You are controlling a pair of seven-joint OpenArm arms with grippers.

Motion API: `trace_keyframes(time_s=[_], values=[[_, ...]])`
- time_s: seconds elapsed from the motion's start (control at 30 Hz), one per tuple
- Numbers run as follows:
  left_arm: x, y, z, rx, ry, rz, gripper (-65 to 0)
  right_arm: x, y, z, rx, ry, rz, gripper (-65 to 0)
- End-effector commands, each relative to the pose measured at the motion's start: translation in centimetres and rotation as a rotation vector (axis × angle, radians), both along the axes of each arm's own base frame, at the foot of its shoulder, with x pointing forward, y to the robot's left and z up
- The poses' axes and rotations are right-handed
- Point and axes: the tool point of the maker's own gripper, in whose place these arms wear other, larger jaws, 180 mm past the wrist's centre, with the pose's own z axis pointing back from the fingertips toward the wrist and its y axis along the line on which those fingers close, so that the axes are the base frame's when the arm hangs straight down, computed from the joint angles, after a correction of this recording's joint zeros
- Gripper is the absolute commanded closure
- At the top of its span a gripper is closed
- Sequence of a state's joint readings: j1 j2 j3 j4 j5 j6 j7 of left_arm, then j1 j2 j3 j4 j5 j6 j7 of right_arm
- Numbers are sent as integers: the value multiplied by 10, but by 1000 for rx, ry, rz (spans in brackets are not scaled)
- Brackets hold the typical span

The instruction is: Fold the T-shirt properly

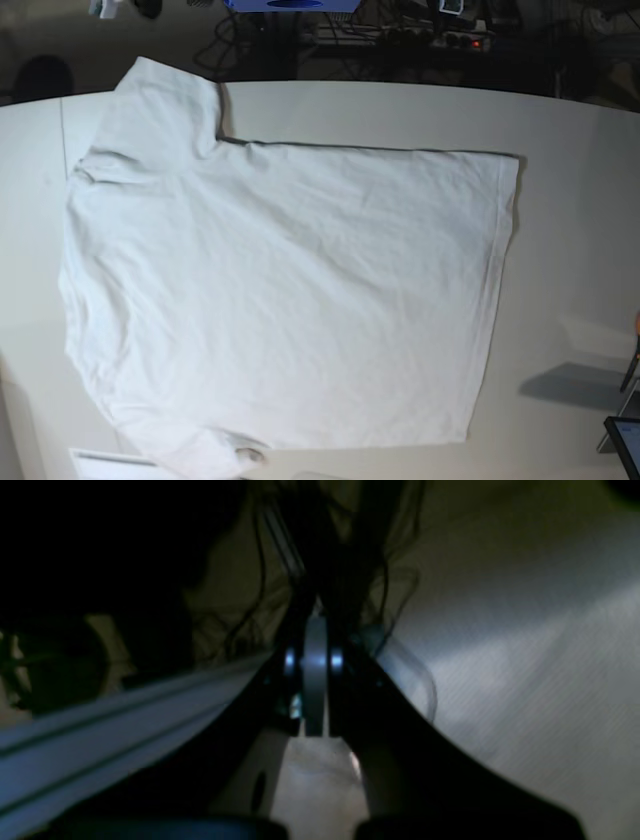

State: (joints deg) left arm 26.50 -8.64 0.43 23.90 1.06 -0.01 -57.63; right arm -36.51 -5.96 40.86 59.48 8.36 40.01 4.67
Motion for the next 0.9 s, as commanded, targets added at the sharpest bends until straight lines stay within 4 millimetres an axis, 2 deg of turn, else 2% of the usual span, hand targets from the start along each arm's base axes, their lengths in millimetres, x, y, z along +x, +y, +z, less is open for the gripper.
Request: trace_keyframes(time_s=[0.0,0.2,0.47,0.63,0.73,0.87], values=[[-4,5,12,9,-49,-13,0,-14,-16,13,-35,-8,-29,-10],[10,2,56,6,-275,-86,0,-9,-49,66,-88,-142,-115,-9],[29,-13,120,-4,-508,-160,0,48,-55,132,-194,-254,62,-4],[45,-23,158,-10,-631,-199,0,70,-64,161,-270,-304,106,-9],[51,-28,173,-14,-681,-215,0,87,-69,167,-297,-302,131,-10],[72,-32,187,-8,-694,-213,0,109,-85,175,-344,-265,136,-35]])
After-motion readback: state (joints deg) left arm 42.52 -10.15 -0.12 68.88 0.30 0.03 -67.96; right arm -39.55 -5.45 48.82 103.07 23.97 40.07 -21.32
